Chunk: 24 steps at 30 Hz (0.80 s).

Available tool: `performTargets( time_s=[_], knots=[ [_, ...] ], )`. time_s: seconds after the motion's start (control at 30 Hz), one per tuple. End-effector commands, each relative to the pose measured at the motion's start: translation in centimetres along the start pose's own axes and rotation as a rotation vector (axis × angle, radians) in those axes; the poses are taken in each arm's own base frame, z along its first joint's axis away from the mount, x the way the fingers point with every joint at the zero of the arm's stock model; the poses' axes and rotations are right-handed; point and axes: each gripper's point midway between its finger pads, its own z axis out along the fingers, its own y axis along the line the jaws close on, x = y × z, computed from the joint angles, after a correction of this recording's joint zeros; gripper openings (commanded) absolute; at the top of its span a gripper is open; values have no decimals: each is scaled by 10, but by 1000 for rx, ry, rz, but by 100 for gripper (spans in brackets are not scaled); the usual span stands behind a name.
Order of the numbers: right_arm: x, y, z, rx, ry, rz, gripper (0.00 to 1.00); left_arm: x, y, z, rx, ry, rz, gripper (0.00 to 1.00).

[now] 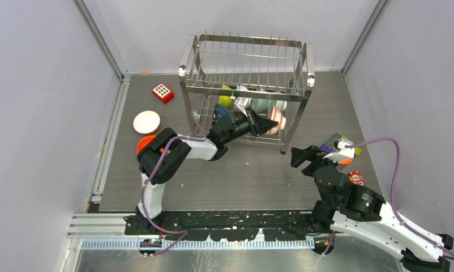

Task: Unload the bowls from the dish rack
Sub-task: Pick up the bowl from the dish rack.

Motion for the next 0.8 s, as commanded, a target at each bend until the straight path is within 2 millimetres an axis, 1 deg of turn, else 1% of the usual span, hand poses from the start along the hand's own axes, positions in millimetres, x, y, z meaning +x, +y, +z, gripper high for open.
performTargets(
  time_s=[0.0,0.17,0.33,0.53,0.77],
  knots=[
    [-10,3,-2,-4,-24,50,84,-64,-63,-4,163,-165,97,0],
    [-13,3,-4,-6,-27,55,84,-67,-73,-11,182,-168,91,0],
    [-16,3,-5,-11,-30,60,84,-68,-82,-23,195,-166,82,0],
    [-17,5,-4,-15,-34,53,84,-58,-91,-40,196,-148,74,0],
    [-16,12,-1,-24,-31,48,84,-46,-109,-51,215,-115,80,0]
  ],
)
